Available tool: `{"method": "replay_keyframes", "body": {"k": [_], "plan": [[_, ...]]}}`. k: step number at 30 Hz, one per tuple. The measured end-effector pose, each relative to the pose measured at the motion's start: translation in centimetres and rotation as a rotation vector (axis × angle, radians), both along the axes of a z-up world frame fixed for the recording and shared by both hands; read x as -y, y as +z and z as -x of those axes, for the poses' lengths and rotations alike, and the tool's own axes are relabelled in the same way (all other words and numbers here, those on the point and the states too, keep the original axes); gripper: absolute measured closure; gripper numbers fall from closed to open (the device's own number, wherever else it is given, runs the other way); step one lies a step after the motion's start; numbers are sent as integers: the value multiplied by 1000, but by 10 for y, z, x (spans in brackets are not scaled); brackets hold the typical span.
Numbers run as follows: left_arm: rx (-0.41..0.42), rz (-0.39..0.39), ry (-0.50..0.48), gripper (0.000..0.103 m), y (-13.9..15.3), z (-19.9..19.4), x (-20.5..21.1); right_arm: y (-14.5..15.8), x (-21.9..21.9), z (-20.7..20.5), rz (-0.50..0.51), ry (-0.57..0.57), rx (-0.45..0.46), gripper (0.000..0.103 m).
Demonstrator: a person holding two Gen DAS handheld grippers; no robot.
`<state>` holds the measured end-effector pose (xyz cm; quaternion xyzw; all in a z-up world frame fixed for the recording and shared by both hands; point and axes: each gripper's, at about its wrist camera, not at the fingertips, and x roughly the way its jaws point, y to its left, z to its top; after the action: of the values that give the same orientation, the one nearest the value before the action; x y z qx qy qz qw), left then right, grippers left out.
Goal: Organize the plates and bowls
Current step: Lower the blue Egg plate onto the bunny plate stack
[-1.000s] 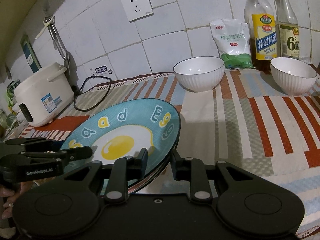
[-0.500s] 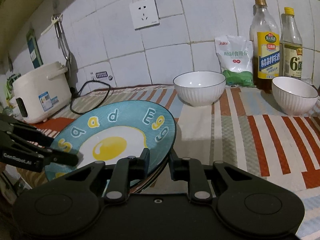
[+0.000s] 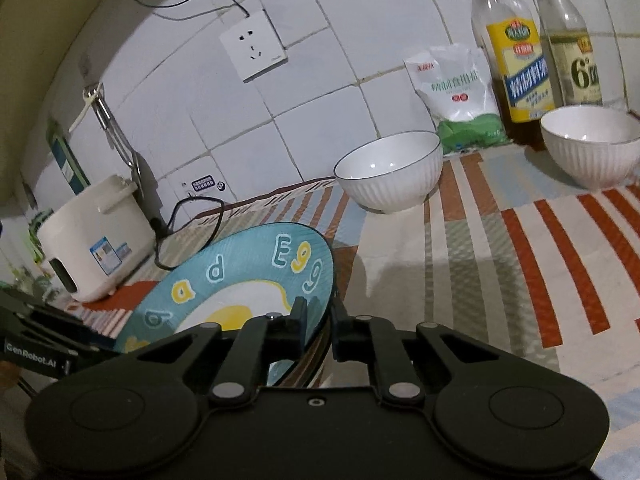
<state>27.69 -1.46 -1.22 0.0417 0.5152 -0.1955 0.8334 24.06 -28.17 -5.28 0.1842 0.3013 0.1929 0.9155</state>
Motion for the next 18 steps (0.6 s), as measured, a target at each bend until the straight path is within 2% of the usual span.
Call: {"method": "replay_keyframes", "body": {"k": [5,9,12,16,18], "plan": [[-74,11,-12,68,2,-5,-1,3,4,-6,-20,-1,-9,92],[-88,-16,-33,69,2,-7,2,7,8,-7,-20,-4,3,92],[-56,-50,-32,78,5,-6,3,10,7,-7,-15,3,5,93],[-9,-72,-29,79,7,-2,4,7,7,-10,-24,18,-12,93],[44,-96,-36,79,8,5,5,7,0,-6,21,23,-3,93]]}}
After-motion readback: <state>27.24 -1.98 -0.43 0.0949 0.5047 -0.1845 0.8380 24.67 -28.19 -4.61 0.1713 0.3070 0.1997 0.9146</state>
